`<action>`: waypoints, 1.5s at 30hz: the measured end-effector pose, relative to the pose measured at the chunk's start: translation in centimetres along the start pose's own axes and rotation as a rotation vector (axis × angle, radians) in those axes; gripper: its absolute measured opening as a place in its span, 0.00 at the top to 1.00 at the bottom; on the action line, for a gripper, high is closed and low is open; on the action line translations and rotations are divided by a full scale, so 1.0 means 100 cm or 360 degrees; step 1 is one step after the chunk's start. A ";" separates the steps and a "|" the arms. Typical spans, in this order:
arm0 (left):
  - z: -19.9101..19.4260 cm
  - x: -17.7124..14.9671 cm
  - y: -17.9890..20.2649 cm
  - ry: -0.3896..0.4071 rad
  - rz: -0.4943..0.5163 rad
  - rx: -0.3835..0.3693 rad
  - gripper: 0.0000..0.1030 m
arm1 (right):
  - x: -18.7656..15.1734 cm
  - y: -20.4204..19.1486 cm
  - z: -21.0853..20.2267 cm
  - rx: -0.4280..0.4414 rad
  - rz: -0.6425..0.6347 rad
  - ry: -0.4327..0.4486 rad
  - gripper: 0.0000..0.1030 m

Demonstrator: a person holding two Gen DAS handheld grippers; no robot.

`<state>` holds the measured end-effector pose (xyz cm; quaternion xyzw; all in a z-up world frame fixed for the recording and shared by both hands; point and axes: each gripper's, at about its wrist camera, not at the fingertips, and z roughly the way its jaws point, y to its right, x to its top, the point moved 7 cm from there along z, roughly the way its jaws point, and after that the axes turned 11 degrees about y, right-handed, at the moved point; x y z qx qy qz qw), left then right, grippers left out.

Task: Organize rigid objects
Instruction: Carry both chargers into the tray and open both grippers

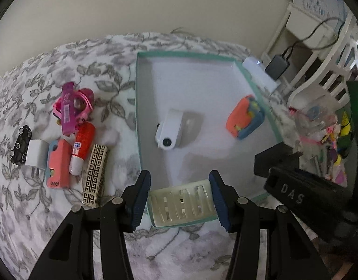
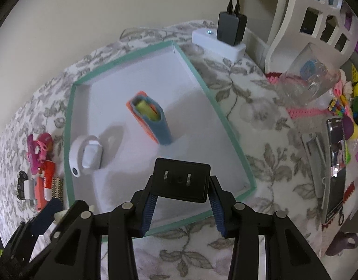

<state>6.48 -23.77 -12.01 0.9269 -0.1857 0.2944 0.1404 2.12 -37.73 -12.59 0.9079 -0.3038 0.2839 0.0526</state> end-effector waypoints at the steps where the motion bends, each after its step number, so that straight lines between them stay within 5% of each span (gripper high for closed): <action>1: 0.002 -0.003 0.001 -0.0012 0.0013 0.0009 0.48 | -0.001 0.000 0.001 -0.0004 -0.0001 -0.0005 0.55; 8: 0.007 -0.013 0.005 -0.0036 0.0128 0.0066 0.48 | -0.007 0.001 0.008 -0.0015 -0.0011 -0.0046 0.55; 13: 0.008 -0.015 0.003 -0.0037 0.0160 0.0113 0.34 | -0.010 0.000 0.013 -0.0010 -0.0009 -0.0076 0.55; 23: 0.005 -0.011 0.002 -0.0022 0.0166 0.0119 0.32 | -0.010 0.000 0.013 -0.0004 -0.0004 -0.0081 0.55; 32: -0.007 -0.002 0.003 0.0036 0.0205 0.0138 0.32 | 0.005 -0.001 -0.006 -0.0010 -0.0012 0.0012 0.54; 40: -0.030 0.018 -0.009 0.0132 0.0130 0.0137 0.31 | 0.035 -0.006 -0.054 0.0008 -0.0022 0.0257 0.54; 42: -0.035 0.022 -0.017 0.0153 0.0100 0.0155 0.20 | 0.039 -0.008 -0.062 0.0023 -0.0017 0.0294 0.53; 45: -0.043 0.031 -0.031 0.0197 0.0064 0.0209 0.18 | 0.043 -0.010 -0.069 0.0041 -0.0004 0.0334 0.46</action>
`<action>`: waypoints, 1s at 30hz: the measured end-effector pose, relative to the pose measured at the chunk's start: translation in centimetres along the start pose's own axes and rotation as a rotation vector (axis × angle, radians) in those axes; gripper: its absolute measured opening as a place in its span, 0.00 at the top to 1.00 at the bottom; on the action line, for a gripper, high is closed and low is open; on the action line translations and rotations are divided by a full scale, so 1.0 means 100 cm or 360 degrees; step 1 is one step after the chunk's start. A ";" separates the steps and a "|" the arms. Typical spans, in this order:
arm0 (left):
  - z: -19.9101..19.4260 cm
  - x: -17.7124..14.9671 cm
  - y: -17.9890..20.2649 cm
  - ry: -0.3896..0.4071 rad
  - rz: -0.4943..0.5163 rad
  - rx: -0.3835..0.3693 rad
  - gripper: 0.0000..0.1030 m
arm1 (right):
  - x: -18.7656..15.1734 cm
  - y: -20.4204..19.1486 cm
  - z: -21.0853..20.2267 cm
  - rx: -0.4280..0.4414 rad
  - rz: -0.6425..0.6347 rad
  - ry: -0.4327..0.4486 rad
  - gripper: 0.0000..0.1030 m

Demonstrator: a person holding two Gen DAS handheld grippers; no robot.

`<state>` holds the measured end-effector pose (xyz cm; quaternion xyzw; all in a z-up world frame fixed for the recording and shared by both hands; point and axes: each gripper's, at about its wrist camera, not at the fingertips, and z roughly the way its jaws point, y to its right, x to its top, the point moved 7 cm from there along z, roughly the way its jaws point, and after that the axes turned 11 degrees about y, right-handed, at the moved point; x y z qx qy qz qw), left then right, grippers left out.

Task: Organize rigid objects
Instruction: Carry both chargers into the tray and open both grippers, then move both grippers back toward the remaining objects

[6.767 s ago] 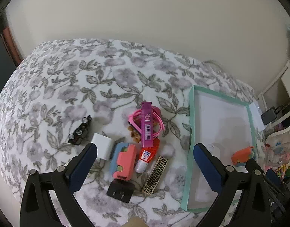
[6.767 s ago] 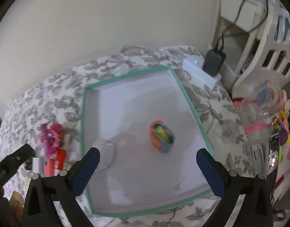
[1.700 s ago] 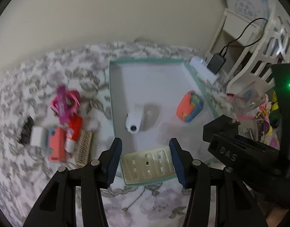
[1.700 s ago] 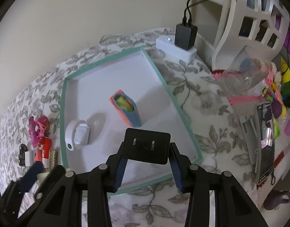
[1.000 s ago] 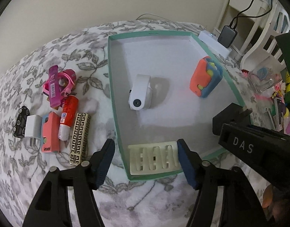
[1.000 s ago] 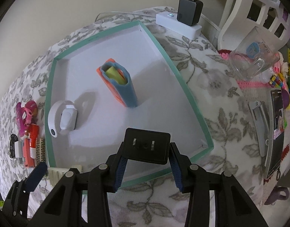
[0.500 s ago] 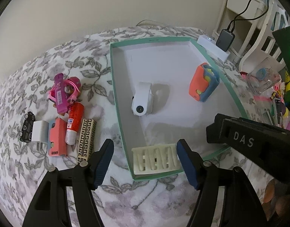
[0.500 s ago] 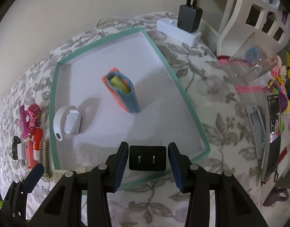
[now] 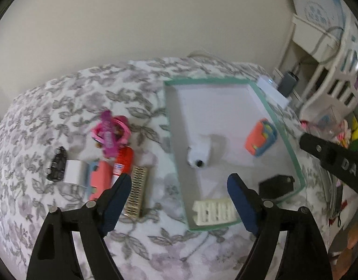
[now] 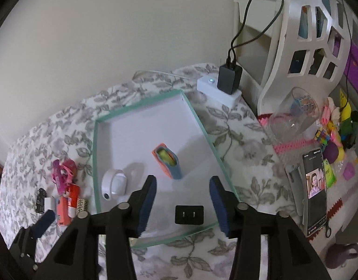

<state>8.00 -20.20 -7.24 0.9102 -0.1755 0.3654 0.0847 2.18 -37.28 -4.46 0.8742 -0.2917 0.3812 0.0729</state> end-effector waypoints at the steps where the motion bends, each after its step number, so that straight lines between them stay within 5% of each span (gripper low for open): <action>1: -0.001 0.002 -0.005 0.0004 -0.0010 0.0015 0.18 | 0.000 -0.001 -0.001 0.0008 0.0005 0.0003 0.46; 5: -0.006 0.012 -0.033 0.0036 -0.0089 0.0104 0.18 | -0.004 -0.005 0.003 0.0059 0.0031 -0.0021 0.45; 12: -0.011 0.018 -0.085 0.0024 -0.0238 0.0264 0.18 | -0.014 -0.014 0.010 0.0118 0.0048 -0.0065 0.28; 21: -0.010 0.011 -0.119 -0.0061 -0.0375 0.0329 0.18 | -0.025 -0.029 0.019 0.0176 0.0030 -0.0114 0.06; 30: -0.012 0.005 -0.142 -0.0115 -0.0495 0.0329 0.18 | -0.034 -0.041 0.025 0.0188 -0.0012 -0.0124 0.00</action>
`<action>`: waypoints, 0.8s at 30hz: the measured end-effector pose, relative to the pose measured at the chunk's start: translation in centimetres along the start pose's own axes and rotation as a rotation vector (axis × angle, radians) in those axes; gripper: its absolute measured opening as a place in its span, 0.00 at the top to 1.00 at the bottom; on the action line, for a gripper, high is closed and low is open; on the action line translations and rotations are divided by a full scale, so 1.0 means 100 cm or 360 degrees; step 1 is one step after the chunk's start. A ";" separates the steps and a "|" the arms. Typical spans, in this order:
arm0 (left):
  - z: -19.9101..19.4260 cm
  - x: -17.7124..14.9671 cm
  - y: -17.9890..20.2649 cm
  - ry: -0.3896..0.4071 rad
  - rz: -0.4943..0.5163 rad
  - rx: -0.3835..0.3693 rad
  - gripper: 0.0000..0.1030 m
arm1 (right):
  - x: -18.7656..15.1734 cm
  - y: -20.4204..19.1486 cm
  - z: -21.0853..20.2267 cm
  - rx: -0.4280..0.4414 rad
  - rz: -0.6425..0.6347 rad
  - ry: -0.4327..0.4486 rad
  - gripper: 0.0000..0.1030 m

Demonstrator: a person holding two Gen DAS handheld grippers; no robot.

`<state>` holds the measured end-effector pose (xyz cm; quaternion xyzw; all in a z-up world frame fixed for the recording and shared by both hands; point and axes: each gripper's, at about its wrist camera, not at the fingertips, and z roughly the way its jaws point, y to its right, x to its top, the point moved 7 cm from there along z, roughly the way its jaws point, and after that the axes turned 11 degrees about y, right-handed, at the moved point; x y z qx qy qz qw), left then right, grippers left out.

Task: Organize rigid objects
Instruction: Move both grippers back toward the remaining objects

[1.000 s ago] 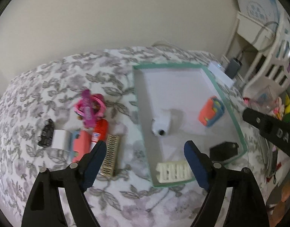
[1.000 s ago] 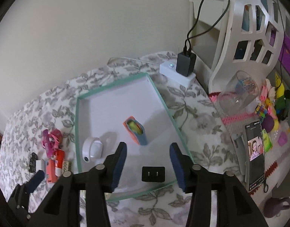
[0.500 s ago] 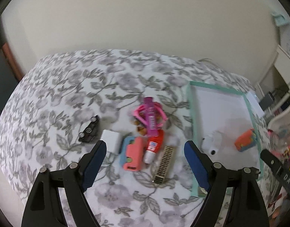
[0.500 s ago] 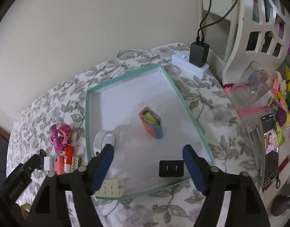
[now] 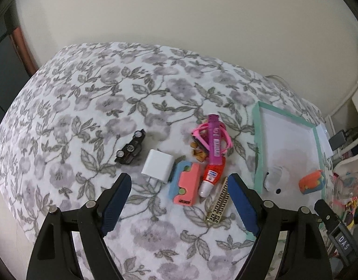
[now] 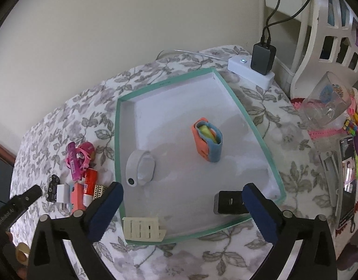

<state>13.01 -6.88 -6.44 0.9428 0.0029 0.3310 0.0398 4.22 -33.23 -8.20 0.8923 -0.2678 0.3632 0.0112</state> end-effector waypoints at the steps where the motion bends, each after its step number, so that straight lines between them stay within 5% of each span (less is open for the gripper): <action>1: 0.001 0.001 -0.005 -0.0006 -0.0018 0.0007 0.18 | -0.001 -0.001 0.001 -0.0007 -0.0008 0.0001 0.00; 11: 0.007 0.010 -0.045 -0.0043 -0.0184 0.0028 0.18 | -0.003 -0.021 0.009 0.0077 0.0059 0.0020 0.00; 24: 0.020 0.019 -0.092 -0.0075 -0.0365 0.0054 0.18 | 0.002 -0.078 0.019 0.0166 -0.0114 0.0131 0.00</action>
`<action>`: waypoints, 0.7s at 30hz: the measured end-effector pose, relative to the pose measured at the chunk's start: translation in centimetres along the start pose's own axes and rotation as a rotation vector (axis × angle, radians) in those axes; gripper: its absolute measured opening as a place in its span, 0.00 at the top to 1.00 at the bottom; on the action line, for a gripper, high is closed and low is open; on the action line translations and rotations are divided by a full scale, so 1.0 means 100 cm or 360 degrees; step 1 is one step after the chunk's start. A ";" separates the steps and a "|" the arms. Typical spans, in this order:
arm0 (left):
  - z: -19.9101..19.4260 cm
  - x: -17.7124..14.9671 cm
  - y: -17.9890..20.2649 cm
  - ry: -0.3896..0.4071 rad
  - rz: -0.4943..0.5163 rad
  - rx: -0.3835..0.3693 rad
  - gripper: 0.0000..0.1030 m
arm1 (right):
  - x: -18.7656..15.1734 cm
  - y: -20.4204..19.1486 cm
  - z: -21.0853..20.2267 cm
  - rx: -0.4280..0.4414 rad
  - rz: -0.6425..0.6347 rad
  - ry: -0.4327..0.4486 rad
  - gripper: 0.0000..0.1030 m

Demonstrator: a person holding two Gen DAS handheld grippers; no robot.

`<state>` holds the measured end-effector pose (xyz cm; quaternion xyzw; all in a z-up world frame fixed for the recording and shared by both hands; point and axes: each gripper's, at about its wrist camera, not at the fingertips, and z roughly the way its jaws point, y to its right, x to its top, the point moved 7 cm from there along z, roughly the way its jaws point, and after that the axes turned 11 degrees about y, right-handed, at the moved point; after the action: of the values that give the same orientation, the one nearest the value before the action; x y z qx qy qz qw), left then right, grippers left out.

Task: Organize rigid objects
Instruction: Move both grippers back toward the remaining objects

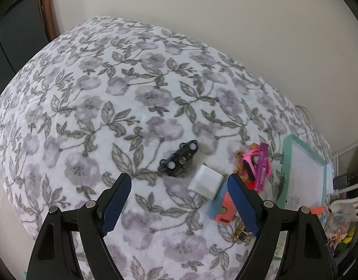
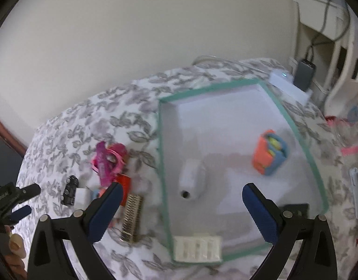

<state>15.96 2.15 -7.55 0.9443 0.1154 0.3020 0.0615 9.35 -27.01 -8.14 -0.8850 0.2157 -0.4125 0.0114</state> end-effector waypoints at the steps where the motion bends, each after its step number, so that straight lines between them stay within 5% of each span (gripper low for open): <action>1: 0.002 0.002 -0.003 -0.0003 -0.0011 0.0004 0.18 | 0.003 -0.007 0.001 -0.0016 -0.0036 0.0033 0.00; 5: 0.010 0.009 -0.019 -0.0010 -0.0054 0.0038 0.18 | 0.008 -0.039 0.008 0.0012 -0.0169 0.0089 0.00; 9: 0.022 0.015 -0.037 -0.0032 -0.0115 0.0073 0.18 | 0.001 -0.074 0.021 0.0159 -0.0200 0.0029 0.00; 16: 0.043 0.017 -0.048 -0.0026 -0.0080 0.0147 0.18 | -0.018 -0.099 0.041 0.0165 -0.0293 -0.0088 0.00; 21: 0.058 0.012 -0.037 -0.0051 -0.0023 0.0122 0.18 | -0.036 -0.085 0.055 0.0093 -0.0265 -0.0208 0.20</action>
<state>19.62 5.79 -12.24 0.9498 0.1329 0.2816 0.0292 14.55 -18.81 -12.69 -0.9241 0.1281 -0.3596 0.0168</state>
